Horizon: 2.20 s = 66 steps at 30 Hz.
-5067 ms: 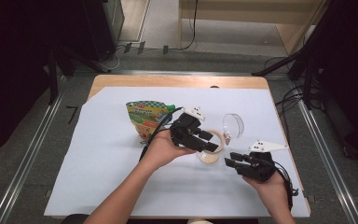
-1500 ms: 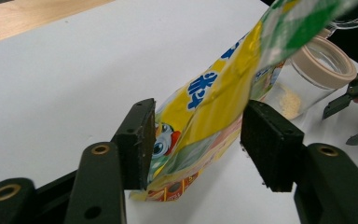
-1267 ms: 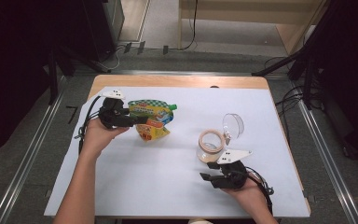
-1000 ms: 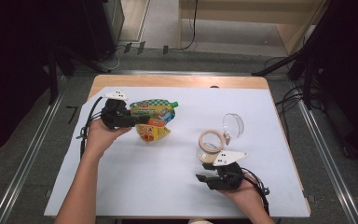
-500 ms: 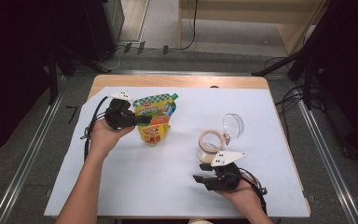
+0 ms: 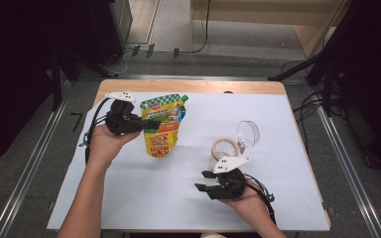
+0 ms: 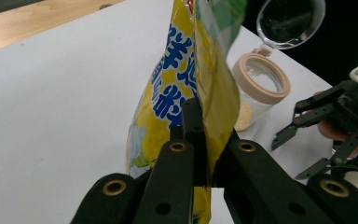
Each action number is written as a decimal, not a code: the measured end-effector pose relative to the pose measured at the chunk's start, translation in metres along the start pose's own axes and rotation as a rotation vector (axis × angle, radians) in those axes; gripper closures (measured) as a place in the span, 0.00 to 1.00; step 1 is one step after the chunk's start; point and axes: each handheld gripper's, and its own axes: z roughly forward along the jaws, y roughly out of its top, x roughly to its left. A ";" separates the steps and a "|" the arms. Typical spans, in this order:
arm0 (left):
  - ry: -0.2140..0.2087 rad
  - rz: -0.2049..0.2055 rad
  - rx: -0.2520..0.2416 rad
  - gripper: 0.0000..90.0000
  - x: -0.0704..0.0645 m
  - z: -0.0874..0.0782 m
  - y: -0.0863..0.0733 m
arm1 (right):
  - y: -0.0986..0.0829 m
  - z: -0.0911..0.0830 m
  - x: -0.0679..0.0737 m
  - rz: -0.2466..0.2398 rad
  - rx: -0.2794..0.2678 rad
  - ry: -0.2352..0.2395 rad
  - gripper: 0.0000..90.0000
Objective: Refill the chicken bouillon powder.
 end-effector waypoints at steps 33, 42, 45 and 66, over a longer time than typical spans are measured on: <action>-0.184 0.121 0.054 1.00 -0.073 0.014 0.018 | -0.007 0.037 -0.008 0.036 -0.050 -0.105 0.69; -0.257 0.151 0.075 1.00 -0.094 0.019 0.023 | -0.008 0.036 -0.010 0.064 -0.109 -0.164 0.84; -0.286 0.137 0.077 1.00 -0.095 0.021 0.024 | -0.009 0.035 -0.010 0.068 -0.143 -0.183 0.84; -0.203 0.071 0.053 0.90 -0.094 0.039 0.021 | -0.002 0.036 0.032 -0.128 -0.125 -0.129 0.79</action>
